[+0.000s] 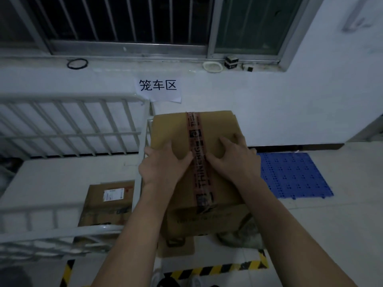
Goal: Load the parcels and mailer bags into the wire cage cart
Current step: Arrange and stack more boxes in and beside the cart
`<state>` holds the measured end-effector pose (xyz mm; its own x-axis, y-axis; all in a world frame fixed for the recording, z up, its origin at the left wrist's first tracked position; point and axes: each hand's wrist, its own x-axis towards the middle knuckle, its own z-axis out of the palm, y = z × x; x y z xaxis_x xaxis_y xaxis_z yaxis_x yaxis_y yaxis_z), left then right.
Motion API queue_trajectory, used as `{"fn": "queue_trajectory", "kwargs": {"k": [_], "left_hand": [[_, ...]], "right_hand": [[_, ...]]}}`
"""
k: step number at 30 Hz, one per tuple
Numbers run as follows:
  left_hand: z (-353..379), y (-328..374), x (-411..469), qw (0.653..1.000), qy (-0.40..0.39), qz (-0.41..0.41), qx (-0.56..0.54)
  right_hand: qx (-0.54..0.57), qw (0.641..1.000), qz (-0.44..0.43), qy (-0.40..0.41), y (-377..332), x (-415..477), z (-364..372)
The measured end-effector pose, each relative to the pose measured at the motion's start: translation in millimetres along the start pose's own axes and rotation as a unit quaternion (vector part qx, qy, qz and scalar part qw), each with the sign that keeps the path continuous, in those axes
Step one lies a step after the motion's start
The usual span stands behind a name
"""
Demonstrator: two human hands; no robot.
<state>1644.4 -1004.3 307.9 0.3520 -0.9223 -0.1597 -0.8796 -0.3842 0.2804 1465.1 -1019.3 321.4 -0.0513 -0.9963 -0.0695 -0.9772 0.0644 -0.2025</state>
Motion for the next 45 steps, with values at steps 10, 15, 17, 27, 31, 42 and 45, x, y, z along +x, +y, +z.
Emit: {"fn": "queue_trajectory", "kwargs": {"k": [10,15,17,27,31,42,45], "left_hand": [[-31.1,-27.5,19.3,0.997,0.056,0.051,-0.021],[-60.2,-83.4,51.6,0.995,0.061,0.071,-0.016],[-74.3,-115.4,66.3,0.995,0.065,0.078,-0.013],[-140.8,-271.5,140.3,0.994,0.087,0.067,-0.015],[-139.8,-306.5,165.5,0.996,0.065,0.060,-0.015],[-17.2,-386.8,233.6,0.992,-0.102,-0.010,-0.071],[51.6,-410.2,245.2,0.991,-0.117,-0.033,-0.062]], "right_hand": [[-0.006,0.999,0.021,0.041,-40.8,-2.8,-16.2],[0.015,0.998,0.030,0.059,-110.1,-5.2,-5.6],[0.023,0.997,0.037,0.062,-147.4,-6.0,-1.0],[0.022,0.997,0.018,0.077,-332.6,0.3,38.2],[0.053,0.996,0.038,0.065,-367.6,1.0,69.6],[0.130,0.984,0.101,-0.072,-393.9,45.2,225.1],[0.165,0.969,0.130,-0.132,-387.3,62.5,286.9]]}}
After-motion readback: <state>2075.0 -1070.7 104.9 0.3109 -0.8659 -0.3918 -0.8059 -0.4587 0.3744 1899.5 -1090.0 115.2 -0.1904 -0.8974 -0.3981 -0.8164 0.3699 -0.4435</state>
